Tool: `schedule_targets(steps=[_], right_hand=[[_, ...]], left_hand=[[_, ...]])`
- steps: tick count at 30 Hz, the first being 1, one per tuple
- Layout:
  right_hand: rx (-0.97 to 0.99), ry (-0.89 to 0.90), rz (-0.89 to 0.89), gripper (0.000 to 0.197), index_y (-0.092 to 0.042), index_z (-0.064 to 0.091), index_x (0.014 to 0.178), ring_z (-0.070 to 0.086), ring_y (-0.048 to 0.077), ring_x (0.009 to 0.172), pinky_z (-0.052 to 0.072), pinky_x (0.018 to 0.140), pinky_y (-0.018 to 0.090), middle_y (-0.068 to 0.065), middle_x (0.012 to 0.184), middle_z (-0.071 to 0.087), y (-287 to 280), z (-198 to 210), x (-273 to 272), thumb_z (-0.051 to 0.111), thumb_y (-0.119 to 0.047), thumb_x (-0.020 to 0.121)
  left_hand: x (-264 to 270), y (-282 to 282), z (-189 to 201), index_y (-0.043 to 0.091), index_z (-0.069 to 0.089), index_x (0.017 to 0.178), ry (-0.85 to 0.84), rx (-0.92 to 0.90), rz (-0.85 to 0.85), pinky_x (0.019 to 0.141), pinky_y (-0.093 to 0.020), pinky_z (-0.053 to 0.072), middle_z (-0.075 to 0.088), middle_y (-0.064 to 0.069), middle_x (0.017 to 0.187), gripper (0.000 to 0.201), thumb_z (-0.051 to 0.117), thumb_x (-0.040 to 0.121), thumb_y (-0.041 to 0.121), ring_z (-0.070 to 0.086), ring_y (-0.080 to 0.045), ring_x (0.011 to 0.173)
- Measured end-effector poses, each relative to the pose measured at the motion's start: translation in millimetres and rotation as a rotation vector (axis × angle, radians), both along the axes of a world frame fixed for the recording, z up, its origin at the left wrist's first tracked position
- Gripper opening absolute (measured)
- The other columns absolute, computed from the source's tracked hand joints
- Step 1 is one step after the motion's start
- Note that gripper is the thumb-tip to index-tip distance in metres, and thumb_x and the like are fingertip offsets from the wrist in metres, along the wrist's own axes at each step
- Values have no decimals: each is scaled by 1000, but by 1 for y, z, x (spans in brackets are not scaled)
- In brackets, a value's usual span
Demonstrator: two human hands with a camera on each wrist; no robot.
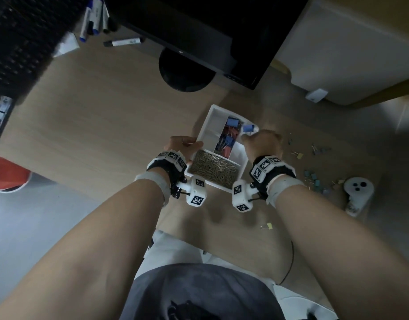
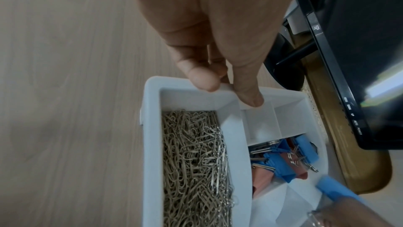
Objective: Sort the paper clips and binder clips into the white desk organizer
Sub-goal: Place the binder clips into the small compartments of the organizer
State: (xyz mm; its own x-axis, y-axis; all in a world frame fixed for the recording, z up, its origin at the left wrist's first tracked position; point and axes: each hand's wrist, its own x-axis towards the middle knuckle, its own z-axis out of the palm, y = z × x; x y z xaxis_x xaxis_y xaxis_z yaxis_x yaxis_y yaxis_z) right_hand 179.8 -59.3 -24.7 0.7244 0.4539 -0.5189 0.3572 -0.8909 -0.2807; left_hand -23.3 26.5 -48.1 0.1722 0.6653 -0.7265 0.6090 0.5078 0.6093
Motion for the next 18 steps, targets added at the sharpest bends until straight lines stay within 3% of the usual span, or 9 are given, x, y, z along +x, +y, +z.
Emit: schedule_targets(steps=[2,3,5,6,8,11,14,16,18], right_hand=[[28,-12,82,56,-12,60,64,64,31,87,41,66,28,14,84,65,-3,-5,-7,48,-67,66],[13,-19,152,58,-11,63,66,63,31,94,45,73,31,13,90,65,-4,-9,-12,46,-67,66],[-20,-37,286,63,-10,74,89,51,32,116,42,96,40,11,118,59,-9,-5,-23,49,-66,73],[-27,-40,315,61,-10,74,102,43,30,124,38,102,44,9,132,52,-10,-3,-28,55,-62,77],[-15,-47,340,49,-12,72,111,32,28,134,36,105,48,4,147,40,-10,-1,-38,63,-51,82],[26,-53,372,34,-18,75,106,28,27,139,35,107,48,1,152,38,-12,-4,-45,62,-42,87],[118,-10,389,26,-26,78,100,23,28,143,31,112,47,3,155,35,-22,-3,-43,63,-45,89],[206,-2,369,21,-27,78,95,26,28,142,32,111,45,5,152,40,-33,0,-37,66,-44,88],[316,9,278,15,-24,77,87,41,28,133,38,107,40,8,139,55,-44,1,-28,69,-37,88]], left_hand=[[3,-3,5,28,69,94,-5,-18,6,77,-43,60,68,2,69,18,76,79,34,66,-21,69],[3,-2,7,27,69,96,-5,-27,18,79,-43,60,68,2,71,18,76,80,33,66,-22,70],[6,-4,10,21,70,105,-1,-30,22,78,-43,60,69,2,74,28,75,81,33,66,-22,69],[7,-4,10,20,70,109,8,-22,17,77,-42,60,69,3,75,32,75,80,34,68,-21,69],[9,-5,11,21,71,108,23,1,14,77,-42,60,70,4,75,32,75,79,35,70,-22,73],[8,-5,7,31,71,93,53,20,-14,78,-42,60,72,4,77,23,75,73,42,71,-22,75],[7,-3,4,33,71,78,107,22,-45,80,-42,59,74,0,80,27,71,61,53,72,-25,77],[10,-2,9,32,67,74,158,43,-54,81,-40,58,74,-1,81,23,72,63,51,71,-27,79],[16,-4,24,30,63,84,209,99,-35,77,-33,56,70,-4,85,24,77,69,40,68,-27,82]])
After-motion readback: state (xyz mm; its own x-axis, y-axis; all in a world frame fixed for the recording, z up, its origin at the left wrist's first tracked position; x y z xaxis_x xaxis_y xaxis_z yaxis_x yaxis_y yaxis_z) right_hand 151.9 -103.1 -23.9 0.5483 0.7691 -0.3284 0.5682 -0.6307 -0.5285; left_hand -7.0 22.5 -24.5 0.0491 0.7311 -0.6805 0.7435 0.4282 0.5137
